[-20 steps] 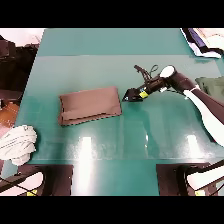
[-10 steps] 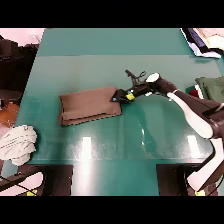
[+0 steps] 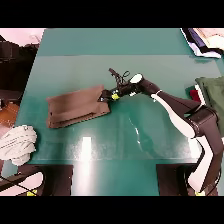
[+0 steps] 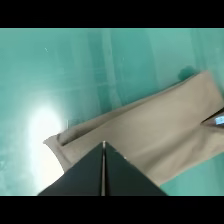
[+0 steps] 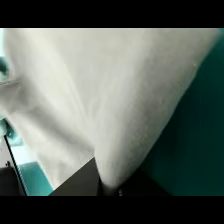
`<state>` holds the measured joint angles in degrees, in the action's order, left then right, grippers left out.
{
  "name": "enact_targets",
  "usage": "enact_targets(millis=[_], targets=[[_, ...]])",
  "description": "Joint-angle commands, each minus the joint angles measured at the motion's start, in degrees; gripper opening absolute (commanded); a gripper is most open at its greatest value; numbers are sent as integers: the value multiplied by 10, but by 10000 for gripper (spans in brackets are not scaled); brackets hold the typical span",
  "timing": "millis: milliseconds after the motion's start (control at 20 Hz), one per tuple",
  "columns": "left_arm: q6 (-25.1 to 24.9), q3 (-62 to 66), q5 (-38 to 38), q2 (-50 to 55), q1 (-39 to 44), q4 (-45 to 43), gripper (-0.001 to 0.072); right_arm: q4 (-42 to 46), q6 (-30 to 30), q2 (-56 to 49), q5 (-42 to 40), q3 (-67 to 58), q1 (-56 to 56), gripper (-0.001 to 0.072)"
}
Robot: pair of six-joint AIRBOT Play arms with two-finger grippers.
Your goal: Fold the shirts.
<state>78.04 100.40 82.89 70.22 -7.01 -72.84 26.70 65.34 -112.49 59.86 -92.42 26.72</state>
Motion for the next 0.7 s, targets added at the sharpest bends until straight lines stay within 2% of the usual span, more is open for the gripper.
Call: enact_targets(millis=[0, 150, 400, 650], targets=[[0, 0, 21, 0, 16, 0, 28, 70, -2, 54, 34, 3, -35, 16], [3, 0, 9, 0, 67, 0, 28, 110, 17, 146, 49, 70, -121, 17], [18, -9, -59, 0, 176, 0, 28, 161, 17, 294, 50, 179, -313, 17], [62, -74, -105, 0, 258, 0, 28, 169, 14, 345, -1, 185, -501, 16]])
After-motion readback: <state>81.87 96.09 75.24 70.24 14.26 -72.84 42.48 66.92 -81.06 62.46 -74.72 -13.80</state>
